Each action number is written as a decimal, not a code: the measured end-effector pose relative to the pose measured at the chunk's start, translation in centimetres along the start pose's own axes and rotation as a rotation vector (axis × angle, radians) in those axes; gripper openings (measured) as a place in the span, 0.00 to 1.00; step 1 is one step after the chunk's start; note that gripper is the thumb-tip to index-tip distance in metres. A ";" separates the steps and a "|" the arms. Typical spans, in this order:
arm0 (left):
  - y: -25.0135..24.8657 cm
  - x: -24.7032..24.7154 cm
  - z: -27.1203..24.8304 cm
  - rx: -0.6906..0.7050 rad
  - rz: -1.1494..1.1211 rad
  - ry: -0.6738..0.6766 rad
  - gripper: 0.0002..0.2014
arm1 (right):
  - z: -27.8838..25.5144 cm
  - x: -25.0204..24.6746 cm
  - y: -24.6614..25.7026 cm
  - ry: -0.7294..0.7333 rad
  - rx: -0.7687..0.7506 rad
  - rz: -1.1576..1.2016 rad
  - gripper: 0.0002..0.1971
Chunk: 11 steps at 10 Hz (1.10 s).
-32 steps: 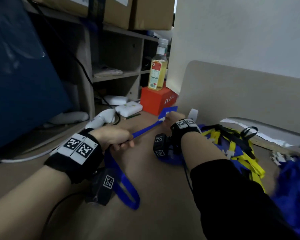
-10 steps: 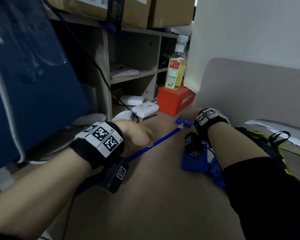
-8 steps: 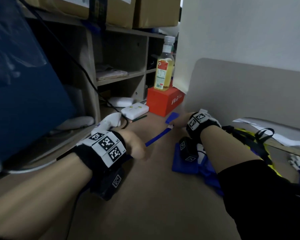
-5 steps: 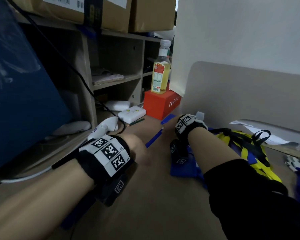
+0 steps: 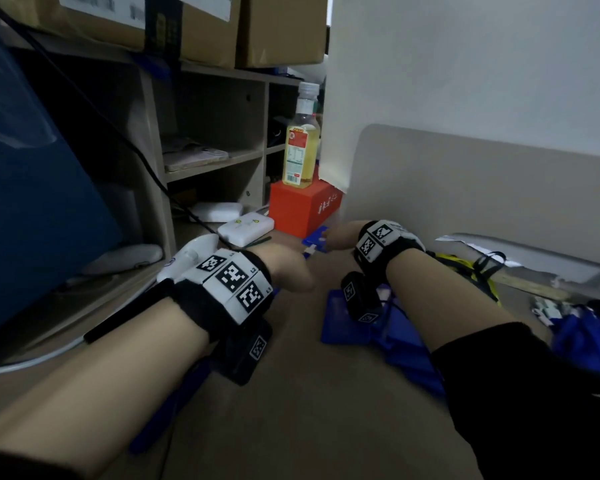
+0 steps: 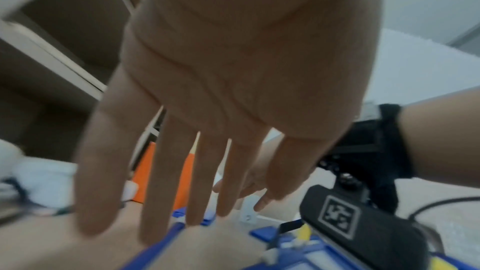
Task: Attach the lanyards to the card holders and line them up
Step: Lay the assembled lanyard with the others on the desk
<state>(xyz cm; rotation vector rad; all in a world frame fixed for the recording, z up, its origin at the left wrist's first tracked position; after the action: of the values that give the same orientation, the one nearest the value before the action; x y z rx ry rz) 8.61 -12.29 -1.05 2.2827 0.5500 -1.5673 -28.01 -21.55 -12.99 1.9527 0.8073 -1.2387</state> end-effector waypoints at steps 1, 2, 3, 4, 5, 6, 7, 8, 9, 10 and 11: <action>-2.7 -1.4 0.5 0.046 -0.108 -0.095 0.13 | -24.6 -2.2 11.0 -0.044 0.087 0.205 0.23; -5.7 -1.6 0.7 0.112 -0.231 -0.076 0.16 | -30.3 -3.7 9.4 -0.124 0.107 0.196 0.21; -9.0 -1.1 1.3 0.186 -0.248 -0.079 0.17 | -32.1 -3.5 5.9 -0.199 0.191 0.338 0.21; -11.5 -0.7 1.8 0.243 -0.200 -0.066 0.20 | -33.9 -2.8 3.8 -0.167 0.225 0.300 0.19; -13.5 -0.2 2.3 0.285 -0.109 -0.027 0.23 | -35.1 -1.8 2.2 -0.107 0.257 0.264 0.18; -14.9 -0.1 2.9 0.280 -0.014 -0.037 0.29 | -37.0 -0.6 1.3 -0.079 0.260 0.272 0.19; -16.3 0.1 3.3 0.275 0.066 -0.052 0.35 | -37.5 1.1 0.8 -0.049 0.242 0.361 0.20; -17.0 0.6 3.2 0.238 0.109 -0.070 0.45 | -37.4 1.7 0.7 -0.101 0.229 0.348 0.22; -16.9 0.8 3.6 0.232 0.093 -0.063 0.48 | -37.1 1.6 0.1 -0.201 0.233 0.411 0.19; -16.6 0.5 4.0 0.259 -0.032 -0.076 0.34 | -37.3 1.1 -0.6 -0.325 0.216 0.576 0.18; -16.4 -0.9 3.1 0.275 -0.192 -0.204 0.20 | -38.4 0.2 -1.0 -0.486 0.163 0.847 0.27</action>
<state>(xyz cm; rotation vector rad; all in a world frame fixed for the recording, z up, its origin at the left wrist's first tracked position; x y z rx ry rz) -2.14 0.54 -1.97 2.2760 0.5424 -2.0553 -9.39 9.93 -1.19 1.6920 -0.3576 -1.1578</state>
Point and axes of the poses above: each hand's wrist, its own z-axis towards the middle knuckle, its own x-axis out of the palm, y = z × x, the point moved 7 cm from there along z, towards the middle knuckle, and after that the axes turned 9 degrees about z, right-handed, at the moved point
